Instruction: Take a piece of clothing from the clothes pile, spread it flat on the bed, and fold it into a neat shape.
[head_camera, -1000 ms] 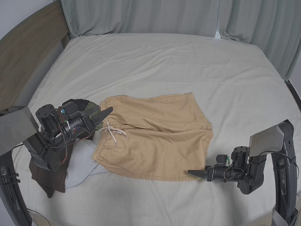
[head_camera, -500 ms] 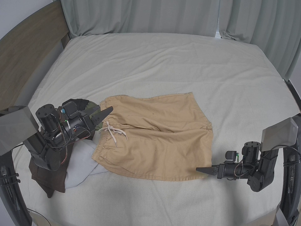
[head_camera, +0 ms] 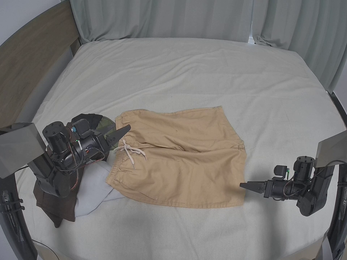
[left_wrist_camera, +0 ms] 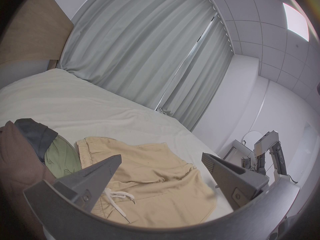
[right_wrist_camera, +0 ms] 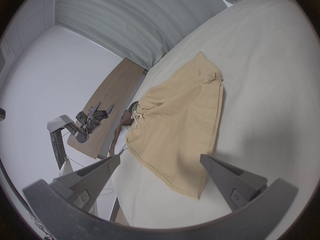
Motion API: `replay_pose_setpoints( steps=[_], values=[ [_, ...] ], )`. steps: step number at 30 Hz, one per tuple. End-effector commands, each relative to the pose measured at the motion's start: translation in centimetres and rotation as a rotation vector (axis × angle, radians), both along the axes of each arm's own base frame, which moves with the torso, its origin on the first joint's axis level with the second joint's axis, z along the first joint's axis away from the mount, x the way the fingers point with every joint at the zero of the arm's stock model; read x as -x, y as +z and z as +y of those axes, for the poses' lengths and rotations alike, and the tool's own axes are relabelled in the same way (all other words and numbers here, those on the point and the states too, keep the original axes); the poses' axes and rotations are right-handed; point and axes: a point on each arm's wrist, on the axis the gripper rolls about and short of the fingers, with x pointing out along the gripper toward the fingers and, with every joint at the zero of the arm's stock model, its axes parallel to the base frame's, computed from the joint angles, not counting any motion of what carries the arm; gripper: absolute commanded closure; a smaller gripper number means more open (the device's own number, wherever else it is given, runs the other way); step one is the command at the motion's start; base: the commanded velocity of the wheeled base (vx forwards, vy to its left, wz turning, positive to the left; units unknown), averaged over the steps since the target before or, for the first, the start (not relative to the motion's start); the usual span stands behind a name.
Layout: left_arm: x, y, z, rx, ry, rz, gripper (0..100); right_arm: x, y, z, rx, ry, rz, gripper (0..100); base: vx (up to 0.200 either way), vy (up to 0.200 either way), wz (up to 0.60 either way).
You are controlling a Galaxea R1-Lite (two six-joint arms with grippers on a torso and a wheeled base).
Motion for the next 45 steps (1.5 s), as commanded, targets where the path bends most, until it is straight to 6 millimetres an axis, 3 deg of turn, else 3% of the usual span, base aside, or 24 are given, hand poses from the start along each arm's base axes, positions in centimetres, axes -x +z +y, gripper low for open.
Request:
replay_pose_setpoints(
  steps=[1,9,17,28,45],
  values=[
    [-0.1,-0.5,0.4,-0.001,0.011,0.015,0,0.2,1.1,0.1,0.003,0.004,-0.041,0,0.0,0.0,0.0],
    [-0.1,-1.4,1.2,-0.005,0.003,0.046,0,0.7,3.1,0.5,0.003,0.013,-0.104,0,0.0,0.0,0.0],
    [0.7,-2.2,2.0,-0.005,0.0,0.095,0,1.5,4.2,2.5,0.014,0.052,-0.141,0,0.0,0.0,0.0],
    [1.7,-5.0,2.9,0.004,0.005,0.229,0,1.6,4.1,3.1,0.045,0.053,-0.163,0,0.0,0.0,0.0],
    [3.5,-6.7,4.3,0.009,0.047,0.403,0,1.6,3.9,3.1,0.053,0.056,-0.168,0,0.0,0.0,0.0]
  ],
)
